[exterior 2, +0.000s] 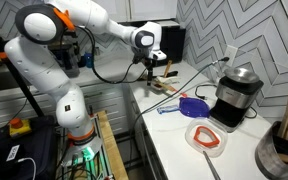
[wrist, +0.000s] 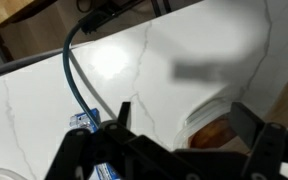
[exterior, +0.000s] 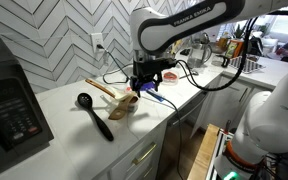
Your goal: Move the white ladle to the clear bowl on the right
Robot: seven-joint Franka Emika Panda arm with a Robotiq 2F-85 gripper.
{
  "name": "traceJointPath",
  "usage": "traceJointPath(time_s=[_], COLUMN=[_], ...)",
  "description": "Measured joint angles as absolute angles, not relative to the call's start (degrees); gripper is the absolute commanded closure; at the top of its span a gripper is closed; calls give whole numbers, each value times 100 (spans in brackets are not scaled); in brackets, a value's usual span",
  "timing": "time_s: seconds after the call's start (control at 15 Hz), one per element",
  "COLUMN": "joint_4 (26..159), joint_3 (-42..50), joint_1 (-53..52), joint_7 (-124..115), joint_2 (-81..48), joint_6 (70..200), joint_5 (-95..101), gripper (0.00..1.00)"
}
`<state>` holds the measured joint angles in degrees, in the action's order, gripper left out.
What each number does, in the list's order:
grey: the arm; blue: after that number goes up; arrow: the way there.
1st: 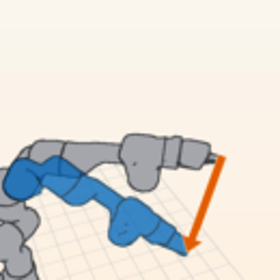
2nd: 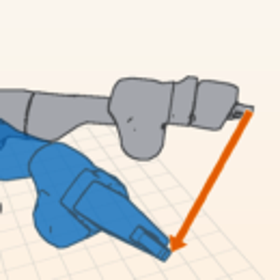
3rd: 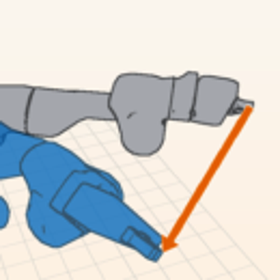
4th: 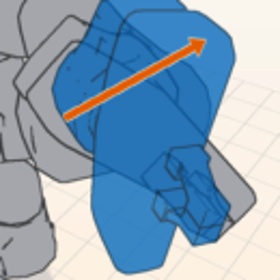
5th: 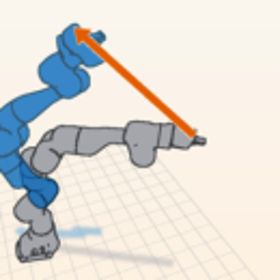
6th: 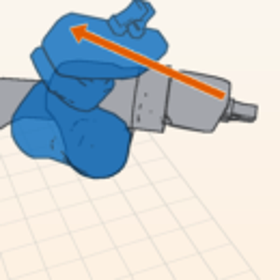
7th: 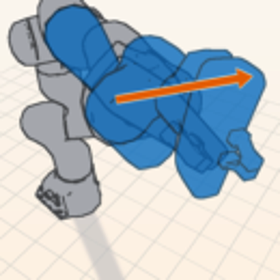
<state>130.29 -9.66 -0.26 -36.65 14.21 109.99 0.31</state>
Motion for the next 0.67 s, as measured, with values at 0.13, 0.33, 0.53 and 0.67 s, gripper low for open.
traceJointPath(time_s=[0.13,0.33,0.53,0.67], joint_4=[12948,12852,12890,13004], joint_3=[-880,-711,-588,-579], joint_1=[-8,-7,26,68], joint_7=[-3883,-3890,-3960,-4058], joint_2=[1351,1420,1569,1630], joint_6=[11028,11025,11453,11779], joint_5=[-136,-554,-704,-704], gripper=[0,0,0,0])
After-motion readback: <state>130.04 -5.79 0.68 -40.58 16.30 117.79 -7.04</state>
